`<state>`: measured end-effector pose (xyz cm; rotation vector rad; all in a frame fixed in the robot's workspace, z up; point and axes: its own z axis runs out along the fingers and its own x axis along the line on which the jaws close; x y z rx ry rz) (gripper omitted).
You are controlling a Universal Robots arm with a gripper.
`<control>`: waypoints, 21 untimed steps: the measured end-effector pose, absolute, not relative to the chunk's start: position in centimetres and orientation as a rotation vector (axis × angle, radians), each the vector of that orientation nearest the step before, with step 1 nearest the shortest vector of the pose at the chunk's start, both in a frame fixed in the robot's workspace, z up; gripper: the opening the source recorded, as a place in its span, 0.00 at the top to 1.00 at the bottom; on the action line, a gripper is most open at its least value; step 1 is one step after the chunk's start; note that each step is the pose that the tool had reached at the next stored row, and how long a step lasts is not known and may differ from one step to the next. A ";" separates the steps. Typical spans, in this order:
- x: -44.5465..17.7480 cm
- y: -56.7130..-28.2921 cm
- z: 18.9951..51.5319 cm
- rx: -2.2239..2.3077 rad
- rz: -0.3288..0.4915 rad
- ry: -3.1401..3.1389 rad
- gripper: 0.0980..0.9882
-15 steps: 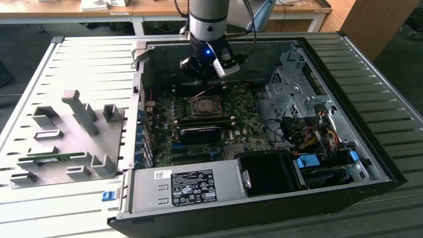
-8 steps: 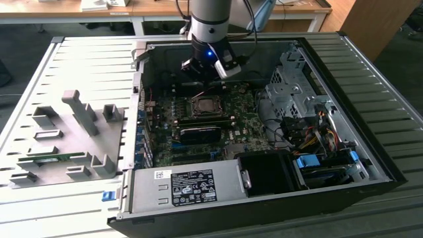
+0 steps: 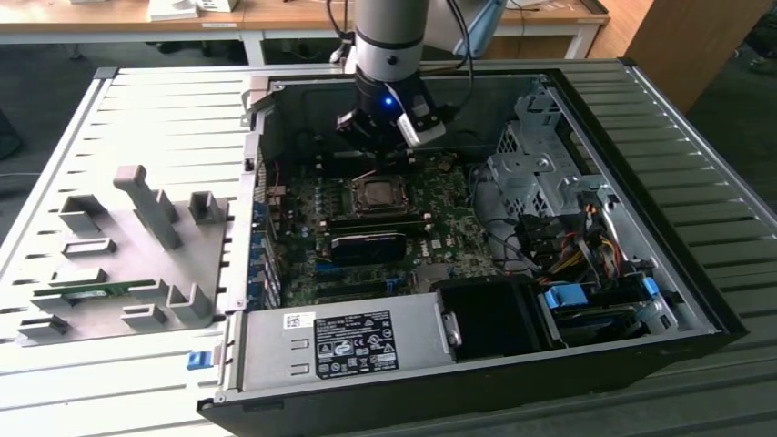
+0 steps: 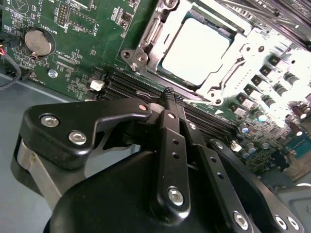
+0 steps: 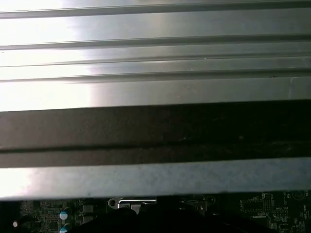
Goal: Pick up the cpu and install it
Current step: 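Install the first cpu locking lever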
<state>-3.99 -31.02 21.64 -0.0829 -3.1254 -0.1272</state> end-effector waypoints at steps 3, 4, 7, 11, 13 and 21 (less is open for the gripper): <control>-3.8 -30.9 21.4 -0.083 -0.127 -3.126 0.97; -3.7 -30.9 21.4 -0.083 -0.127 -3.126 0.97; -3.5 -30.8 21.2 -0.083 -0.126 -3.126 0.97; -3.2 -30.7 20.9 -0.083 -0.125 -3.126 0.97; -3.1 -30.7 20.8 -0.083 -0.124 -3.126 0.97; -2.9 -30.6 20.2 -0.083 -0.117 -3.126 0.97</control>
